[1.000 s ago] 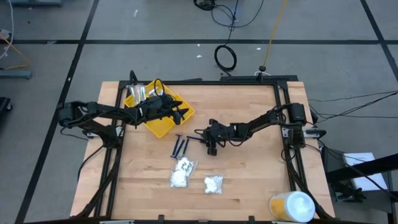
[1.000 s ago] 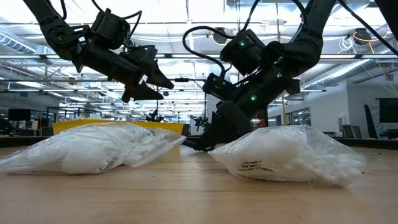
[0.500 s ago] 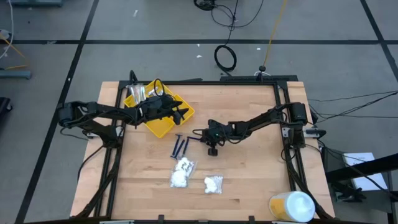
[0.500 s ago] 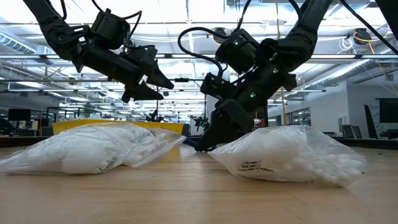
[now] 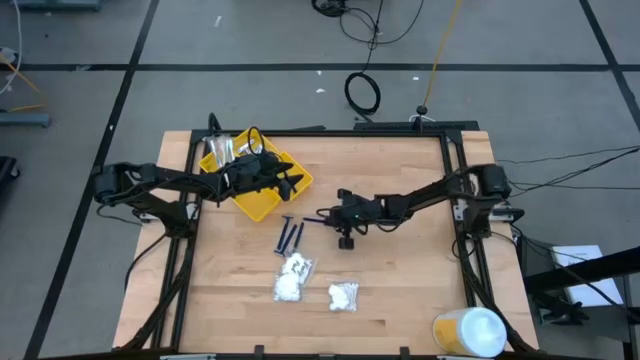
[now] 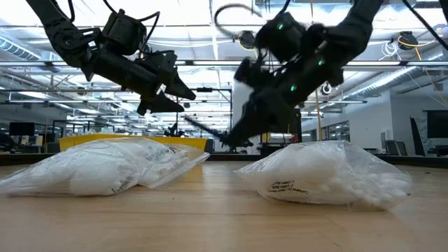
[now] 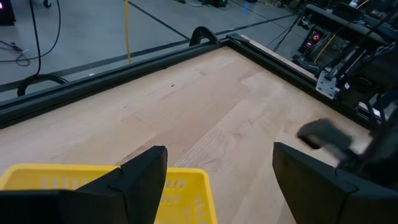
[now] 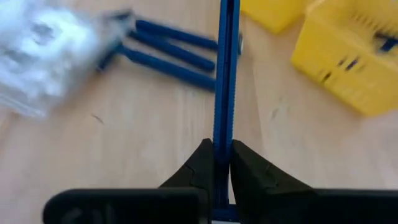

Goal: Pick & Place Travel size toiletries
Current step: Put the blue razor into the middle right yellow bin

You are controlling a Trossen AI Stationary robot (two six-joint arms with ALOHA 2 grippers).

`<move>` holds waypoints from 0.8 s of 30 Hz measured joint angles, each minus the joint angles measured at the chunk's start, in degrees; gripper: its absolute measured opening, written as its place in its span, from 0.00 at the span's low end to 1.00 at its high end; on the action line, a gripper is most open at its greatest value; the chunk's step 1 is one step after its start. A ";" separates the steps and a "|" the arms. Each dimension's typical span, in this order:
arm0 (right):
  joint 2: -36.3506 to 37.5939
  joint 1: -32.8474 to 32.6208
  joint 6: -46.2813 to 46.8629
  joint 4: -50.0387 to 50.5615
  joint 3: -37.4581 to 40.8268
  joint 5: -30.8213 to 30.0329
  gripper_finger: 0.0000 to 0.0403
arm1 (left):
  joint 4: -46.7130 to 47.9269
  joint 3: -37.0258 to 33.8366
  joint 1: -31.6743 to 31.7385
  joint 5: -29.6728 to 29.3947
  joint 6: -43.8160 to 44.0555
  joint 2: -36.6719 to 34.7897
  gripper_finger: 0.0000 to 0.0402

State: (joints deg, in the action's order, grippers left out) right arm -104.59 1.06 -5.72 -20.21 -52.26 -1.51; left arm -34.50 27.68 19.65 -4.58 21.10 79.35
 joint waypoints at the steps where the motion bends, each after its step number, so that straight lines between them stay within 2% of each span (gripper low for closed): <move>1: 1.13 -0.09 -0.04 -0.53 0.55 -0.12 0.05 | 0.01 0.00 -0.05 0.02 -0.01 0.00 0.70; 6: 6.64 0.10 0.29 -6.74 6.80 -1.92 0.05 | 0.04 0.00 -0.97 0.05 -2.98 0.00 0.70; 13: 14.87 2.46 2.15 -28.71 21.08 -3.16 0.05 | -1.30 -0.02 -3.17 0.12 -9.51 0.07 0.70; 17: 16.02 2.99 3.07 -41.67 26.65 -2.80 0.05 | -5.84 -0.04 -5.14 0.24 -14.04 0.31 0.70; 20: 16.01 2.99 3.09 -45.67 28.00 -1.36 0.05 | -9.69 -0.04 -6.97 1.05 -17.77 0.44 0.70; 24: 16.02 2.97 3.02 -45.98 28.01 -1.07 0.05 | -13.66 -0.04 -9.21 3.27 -18.05 0.57 0.70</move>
State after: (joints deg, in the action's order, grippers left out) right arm -88.58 4.03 -2.70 -66.19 -24.25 -2.58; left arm -48.16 27.64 10.44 -1.31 3.06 79.92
